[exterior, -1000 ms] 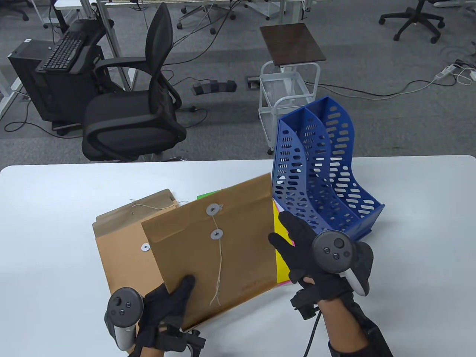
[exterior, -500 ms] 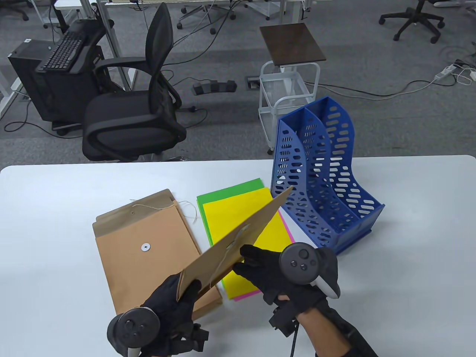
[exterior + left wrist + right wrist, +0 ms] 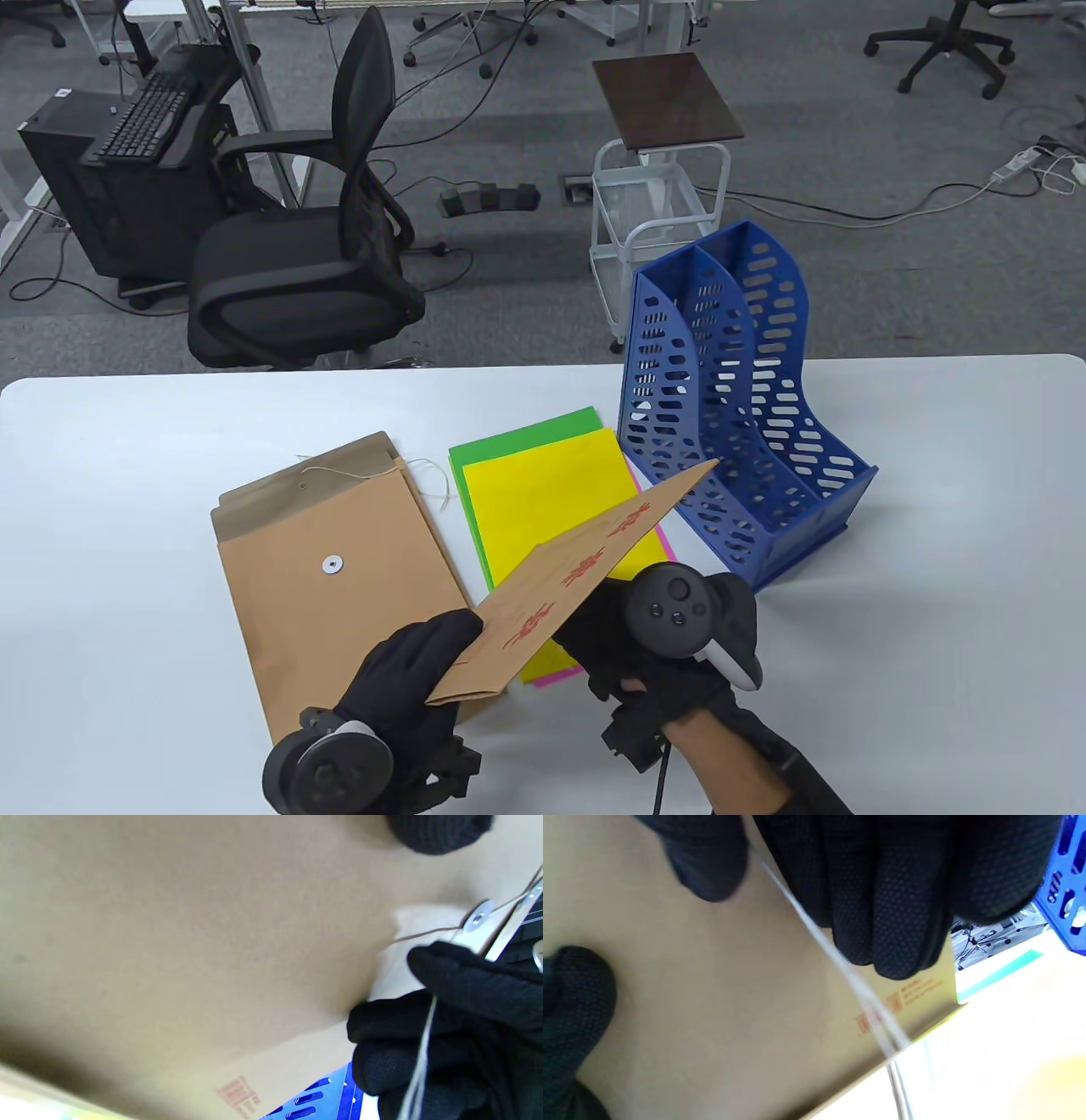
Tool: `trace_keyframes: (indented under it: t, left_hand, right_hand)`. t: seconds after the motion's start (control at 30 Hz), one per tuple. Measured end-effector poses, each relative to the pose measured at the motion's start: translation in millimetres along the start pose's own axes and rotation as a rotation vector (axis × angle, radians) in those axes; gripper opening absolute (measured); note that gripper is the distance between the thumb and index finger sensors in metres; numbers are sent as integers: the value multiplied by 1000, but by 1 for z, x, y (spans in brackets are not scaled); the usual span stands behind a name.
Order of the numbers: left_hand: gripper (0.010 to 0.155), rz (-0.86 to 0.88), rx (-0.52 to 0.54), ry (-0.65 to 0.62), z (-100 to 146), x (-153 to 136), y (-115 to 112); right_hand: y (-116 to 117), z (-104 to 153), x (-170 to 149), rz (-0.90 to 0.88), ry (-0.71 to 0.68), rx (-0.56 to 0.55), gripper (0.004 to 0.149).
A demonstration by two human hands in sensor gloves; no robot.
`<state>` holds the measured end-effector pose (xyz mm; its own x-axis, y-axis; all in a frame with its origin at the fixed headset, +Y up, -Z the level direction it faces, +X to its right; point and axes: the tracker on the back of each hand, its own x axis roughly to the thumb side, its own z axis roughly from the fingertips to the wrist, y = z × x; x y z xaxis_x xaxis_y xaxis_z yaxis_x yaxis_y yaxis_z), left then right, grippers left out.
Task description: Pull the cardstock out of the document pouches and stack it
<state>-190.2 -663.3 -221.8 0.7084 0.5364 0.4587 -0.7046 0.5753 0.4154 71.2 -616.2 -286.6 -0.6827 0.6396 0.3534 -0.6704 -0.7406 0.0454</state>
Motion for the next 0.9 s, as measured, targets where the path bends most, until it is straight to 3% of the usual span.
trace_keyframes:
  t: [0.07, 0.2, 0.33, 0.53, 0.7, 0.8, 0.9]
  left_hand:
    - [48, 56, -13, 47, -1, -4, 0]
    - [47, 327, -117, 270, -2, -24, -6]
    - [48, 608, -349, 491, 0, -45, -23]
    - [47, 666, -415, 539, 1, -47, -30]
    - [47, 626, -469, 572, 2, -49, -36]
    - [47, 569, -521, 550, 2, -51, -39]
    - [47, 574, -536, 534, 2, -45, -41]
  right_hand:
    - [0, -1, -2, -75, -15, -4, 42]
    - [0, -4, -6, -306, -139, 65, 41]
    - [-2, -4, -6, -419, -175, 34, 45]
    - [-7, -6, -18, -722, -132, 59, 43]
    - [-18, -5, -24, -881, -135, 13, 45]
    - [-27, -5, -26, -1012, -143, 49, 43]
    - [-35, -3, -29, -996, -133, -26, 43]
